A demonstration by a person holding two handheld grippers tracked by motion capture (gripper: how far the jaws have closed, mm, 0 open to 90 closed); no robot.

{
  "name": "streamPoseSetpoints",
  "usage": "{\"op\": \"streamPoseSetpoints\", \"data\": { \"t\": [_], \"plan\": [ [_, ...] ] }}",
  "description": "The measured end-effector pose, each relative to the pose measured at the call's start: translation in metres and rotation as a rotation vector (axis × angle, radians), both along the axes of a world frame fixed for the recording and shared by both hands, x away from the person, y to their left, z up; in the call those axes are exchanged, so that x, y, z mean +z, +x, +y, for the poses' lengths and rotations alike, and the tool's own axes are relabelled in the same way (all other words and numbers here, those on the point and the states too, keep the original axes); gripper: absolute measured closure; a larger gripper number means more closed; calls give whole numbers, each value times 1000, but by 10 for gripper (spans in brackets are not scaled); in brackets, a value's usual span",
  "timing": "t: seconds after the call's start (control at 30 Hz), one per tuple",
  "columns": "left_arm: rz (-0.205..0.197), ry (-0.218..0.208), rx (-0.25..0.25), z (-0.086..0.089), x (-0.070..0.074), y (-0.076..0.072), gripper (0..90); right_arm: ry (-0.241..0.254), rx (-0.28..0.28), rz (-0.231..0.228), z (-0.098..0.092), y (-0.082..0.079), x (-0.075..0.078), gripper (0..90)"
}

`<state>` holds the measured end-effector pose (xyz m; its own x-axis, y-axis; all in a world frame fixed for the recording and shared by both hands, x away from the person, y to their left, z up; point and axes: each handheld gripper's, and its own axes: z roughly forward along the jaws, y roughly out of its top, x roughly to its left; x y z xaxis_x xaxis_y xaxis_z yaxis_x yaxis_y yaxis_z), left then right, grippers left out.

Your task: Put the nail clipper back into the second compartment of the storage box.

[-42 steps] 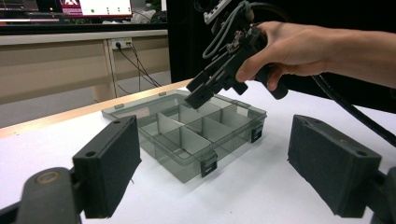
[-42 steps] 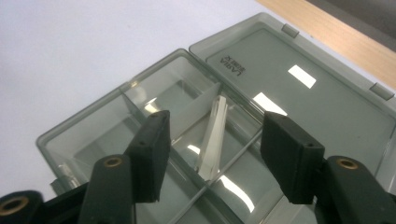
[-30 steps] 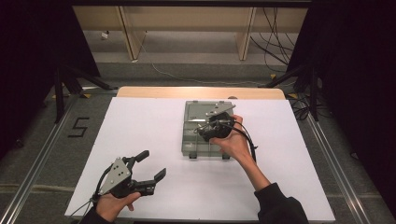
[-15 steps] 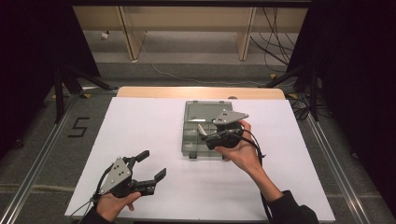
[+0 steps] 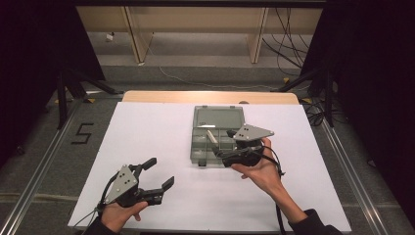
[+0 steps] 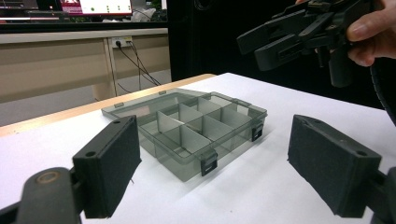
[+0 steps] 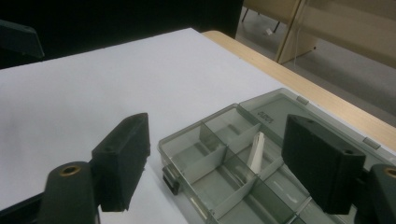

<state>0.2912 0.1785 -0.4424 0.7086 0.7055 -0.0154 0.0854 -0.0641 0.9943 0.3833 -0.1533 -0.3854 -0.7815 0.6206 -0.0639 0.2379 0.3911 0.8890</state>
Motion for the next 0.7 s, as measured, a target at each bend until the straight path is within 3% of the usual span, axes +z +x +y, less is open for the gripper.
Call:
{"op": "streamPoseSetpoints", "data": {
  "t": [0.13,0.23,0.3,0.47,0.7],
  "plan": [
    [-1,0,0,0,0,0,165,51,10,-11,-4,-6,0,212],
    [6,-8,2,0,0,0,164,88,23,13,-6,-12,0,182],
    [-1,-1,1,0,0,0,162,111,31,-2,-7,-17,-1,166],
    [1,-8,4,0,0,0,158,126,39,-37,-11,-22,-1,162],
    [0,-7,5,0,0,0,157,146,36,-34,-18,-32,-5,163]
  ]
}}
